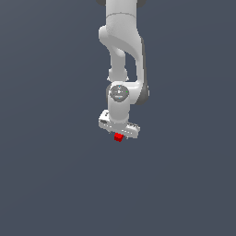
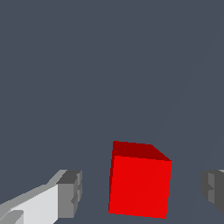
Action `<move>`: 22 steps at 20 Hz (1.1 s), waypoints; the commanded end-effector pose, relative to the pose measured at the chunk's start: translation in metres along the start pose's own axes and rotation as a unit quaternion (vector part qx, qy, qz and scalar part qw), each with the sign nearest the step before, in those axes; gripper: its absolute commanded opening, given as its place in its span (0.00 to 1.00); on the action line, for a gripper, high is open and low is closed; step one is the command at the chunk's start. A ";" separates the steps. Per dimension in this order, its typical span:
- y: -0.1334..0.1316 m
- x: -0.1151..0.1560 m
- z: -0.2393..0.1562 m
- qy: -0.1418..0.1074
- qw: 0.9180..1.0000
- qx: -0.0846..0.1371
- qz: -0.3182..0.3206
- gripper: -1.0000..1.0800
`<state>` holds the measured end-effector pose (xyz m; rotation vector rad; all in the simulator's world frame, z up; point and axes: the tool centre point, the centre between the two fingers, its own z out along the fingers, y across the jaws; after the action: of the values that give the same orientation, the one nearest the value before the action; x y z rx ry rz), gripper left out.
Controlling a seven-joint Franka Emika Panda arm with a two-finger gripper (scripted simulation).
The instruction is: Pick up the red cube and move it to a goal position.
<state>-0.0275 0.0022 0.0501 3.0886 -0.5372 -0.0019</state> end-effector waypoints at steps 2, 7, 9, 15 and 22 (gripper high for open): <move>0.001 -0.003 0.016 0.000 1.000 0.001 0.029 0.96; 0.000 -0.006 0.029 0.000 0.999 0.003 0.050 0.96; 0.000 -0.006 0.031 0.000 0.999 0.003 0.052 0.96; 0.000 -0.006 0.030 0.000 0.999 0.003 0.051 0.00; 0.000 -0.006 0.030 0.000 0.999 0.003 0.051 0.00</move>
<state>-0.0328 0.0044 0.0199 3.0636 -0.6949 -0.0006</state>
